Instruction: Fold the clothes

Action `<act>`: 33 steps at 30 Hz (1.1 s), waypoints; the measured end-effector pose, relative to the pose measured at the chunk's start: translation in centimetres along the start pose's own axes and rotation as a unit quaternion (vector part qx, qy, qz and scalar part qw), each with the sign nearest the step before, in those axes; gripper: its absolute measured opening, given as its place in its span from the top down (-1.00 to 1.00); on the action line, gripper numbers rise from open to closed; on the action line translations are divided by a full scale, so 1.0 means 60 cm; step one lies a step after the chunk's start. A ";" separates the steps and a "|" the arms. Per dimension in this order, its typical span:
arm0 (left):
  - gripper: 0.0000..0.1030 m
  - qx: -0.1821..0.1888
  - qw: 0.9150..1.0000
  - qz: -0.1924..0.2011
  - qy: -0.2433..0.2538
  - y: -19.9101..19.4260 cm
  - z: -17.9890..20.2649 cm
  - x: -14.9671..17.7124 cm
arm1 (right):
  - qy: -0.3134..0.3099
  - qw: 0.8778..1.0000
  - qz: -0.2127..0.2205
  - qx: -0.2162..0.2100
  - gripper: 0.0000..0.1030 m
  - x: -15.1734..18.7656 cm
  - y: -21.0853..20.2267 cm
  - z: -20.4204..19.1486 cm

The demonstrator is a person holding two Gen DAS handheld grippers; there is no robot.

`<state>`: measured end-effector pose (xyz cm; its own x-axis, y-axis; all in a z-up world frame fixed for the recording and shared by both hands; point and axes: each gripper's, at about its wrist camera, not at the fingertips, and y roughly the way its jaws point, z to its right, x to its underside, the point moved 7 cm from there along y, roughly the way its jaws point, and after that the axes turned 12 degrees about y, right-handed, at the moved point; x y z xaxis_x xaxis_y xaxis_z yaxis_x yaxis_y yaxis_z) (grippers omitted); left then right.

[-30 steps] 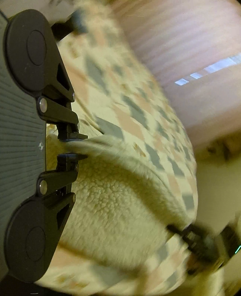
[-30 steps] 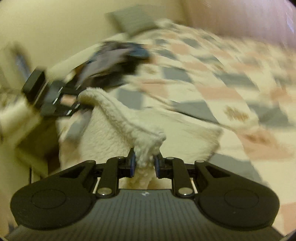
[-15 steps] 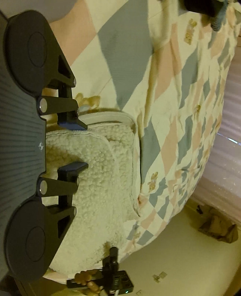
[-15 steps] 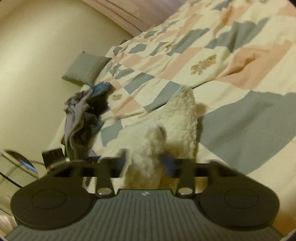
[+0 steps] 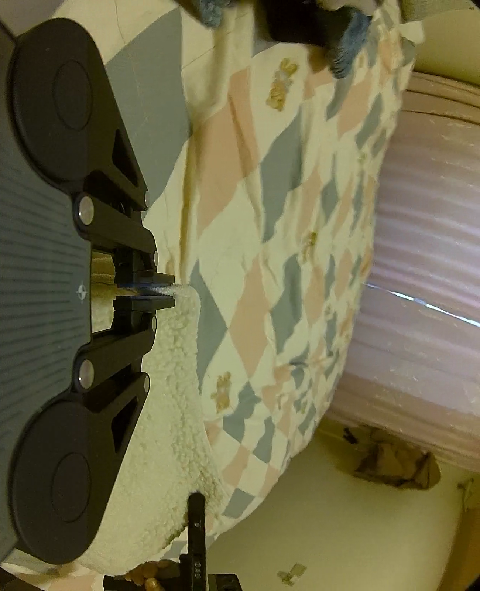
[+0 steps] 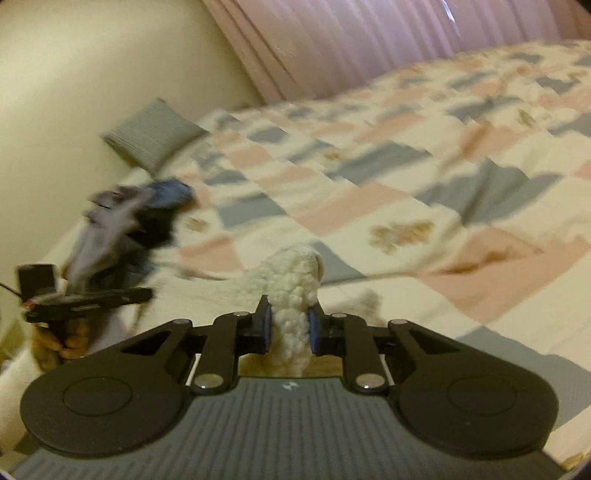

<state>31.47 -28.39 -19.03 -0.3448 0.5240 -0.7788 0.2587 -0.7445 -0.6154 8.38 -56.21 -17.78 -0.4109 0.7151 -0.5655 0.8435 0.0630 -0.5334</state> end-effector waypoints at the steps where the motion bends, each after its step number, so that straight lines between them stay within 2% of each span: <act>1: 0.95 -0.003 1.000 -0.010 0.001 0.013 -0.001 0.003 | 0.008 1.000 -0.003 0.011 0.68 0.001 0.011 0.011; 4: 0.95 -0.016 1.000 -0.026 0.006 0.043 -0.002 0.008 | 0.017 0.999 -0.003 0.027 0.68 0.006 0.026 0.025; 8: 0.87 -0.053 0.997 -0.047 0.028 0.058 0.002 0.005 | 0.007 0.999 -0.017 0.051 0.67 0.019 0.042 0.030; 13: 0.84 -0.106 0.993 -0.018 0.045 -0.012 0.018 -0.028 | 0.011 0.997 -0.010 0.069 0.66 0.028 0.043 0.034; 15: 0.82 -0.102 0.994 -0.005 0.046 -0.043 0.036 -0.044 | 0.013 0.997 -0.007 0.076 0.64 0.029 0.046 0.032; 17: 0.70 -0.056 0.997 -0.001 0.060 -0.054 0.082 -0.052 | 0.014 0.997 -0.006 0.081 0.61 0.028 0.054 0.030; 19: 0.64 -0.017 0.995 -0.016 0.092 -0.040 0.136 -0.046 | 0.015 0.996 -0.007 0.085 0.52 0.028 0.061 0.028; 20: 0.63 -0.008 0.993 -0.032 0.112 -0.024 0.161 -0.037 | 0.016 0.996 -0.007 0.090 0.47 0.027 0.061 0.027; 21: 0.65 -0.015 0.991 -0.049 0.124 -0.005 0.172 -0.024 | 0.018 0.995 -0.004 0.095 0.45 0.025 0.056 0.024; 23: 0.69 -0.034 0.985 -0.083 0.146 0.032 0.187 0.001 | 0.014 0.993 0.025 0.114 0.26 0.019 0.029 0.017; 25: 0.72 -0.045 0.984 -0.085 0.147 0.039 0.189 0.009 | -0.008 0.988 0.080 0.134 -0.14 0.016 -0.026 0.004; 27: 0.72 -0.045 0.986 -0.082 0.140 0.036 0.187 0.010 | 0.007 0.988 0.117 0.104 -0.25 0.030 -0.087 0.002; 28: 0.72 -0.043 0.987 -0.081 0.135 0.034 0.185 0.010 | 0.038 0.990 0.110 0.080 -0.21 0.047 -0.104 0.014; 29: 0.72 -0.040 0.987 -0.081 0.130 0.032 0.183 0.010 | 0.069 0.991 0.102 0.055 -0.08 0.065 -0.121 0.025; 30: 0.71 -0.042 0.987 -0.080 0.131 0.033 0.184 0.011 | 0.100 0.990 0.095 0.031 0.44 0.082 -0.139 0.036; 31: 0.71 -0.044 0.987 -0.080 0.133 0.033 0.186 0.012 | 0.128 0.988 0.081 0.015 0.80 0.103 -0.151 0.049; 33: 0.71 -0.048 0.986 -0.078 0.137 0.034 0.189 0.014 | 0.158 0.986 0.054 0.017 0.86 0.144 -0.148 0.073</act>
<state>21.47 -34.17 -19.58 -0.1334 0.7313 -0.6688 0.3111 -0.6098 -0.7289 -4.18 -53.64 -20.69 -0.1863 0.8976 -0.3994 0.8623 -0.0454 -0.5044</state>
